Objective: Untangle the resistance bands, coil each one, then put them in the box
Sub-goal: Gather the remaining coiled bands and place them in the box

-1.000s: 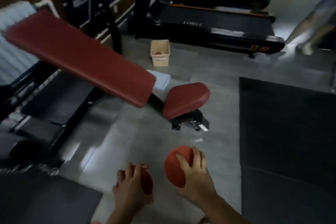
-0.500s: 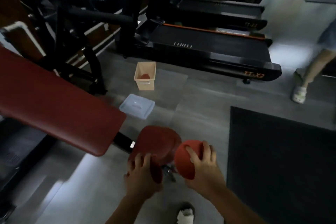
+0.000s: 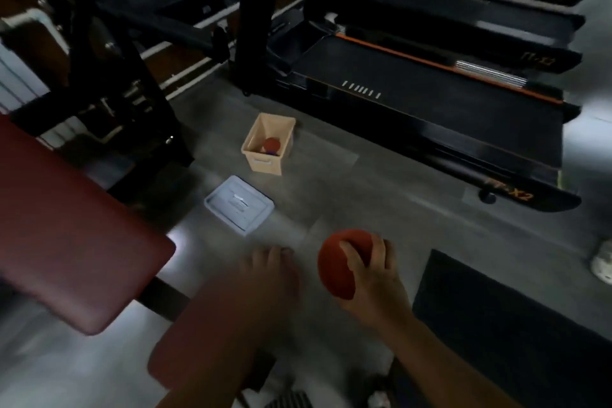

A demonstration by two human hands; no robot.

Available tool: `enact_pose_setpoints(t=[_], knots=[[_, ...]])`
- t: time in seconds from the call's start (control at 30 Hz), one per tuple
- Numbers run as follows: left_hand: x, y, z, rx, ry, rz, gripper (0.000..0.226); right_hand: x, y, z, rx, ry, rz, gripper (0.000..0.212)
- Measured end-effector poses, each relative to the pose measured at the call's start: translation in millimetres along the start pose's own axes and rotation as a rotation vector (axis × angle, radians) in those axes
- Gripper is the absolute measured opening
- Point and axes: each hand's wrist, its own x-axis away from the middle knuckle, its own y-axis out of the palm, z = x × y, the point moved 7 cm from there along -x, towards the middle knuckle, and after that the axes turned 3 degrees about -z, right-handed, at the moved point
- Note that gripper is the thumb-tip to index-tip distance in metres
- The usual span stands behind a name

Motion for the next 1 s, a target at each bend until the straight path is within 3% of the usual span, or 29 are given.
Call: enact_pose_setpoints(t=[0.27,0.37,0.57,0.7,0.8,0.9,1.0], knots=[[-95.3,-19.6,52.5,0.106,-0.226,0.003,0.103,-143.6,-13.6,60.2,0.010,-0.161,-0.180,0.094],[-153.4,-34.9,61.6,0.131,-0.267,0.011,0.105,-211.3,-14.8,64.9,0.014,-0.260,-0.165,0.101],[-279.9,-85.9,85.7,0.187,-0.264,0.048,0.102,-352.4,-34.8,76.3,0.140,-0.220,-0.263,0.116],[-346.1,-119.9,93.8,0.213,-0.321,0.065,0.104,-433.1,-58.0,76.3,0.094,-0.275,-0.235,0.102],[-390.2,-134.2,92.0,0.246,-0.405,0.072,0.104,-494.7,-64.8,82.7,0.174,-0.307,-0.250,0.108],[-434.3,-144.5,87.9,0.308,-0.495,0.064,0.105,-558.2,-54.4,80.9,0.213,-0.367,-0.396,0.093],[-478.6,-157.5,88.9,0.363,-0.577,0.083,0.106,-624.9,-58.1,79.5,0.206,-0.447,-0.420,0.089]])
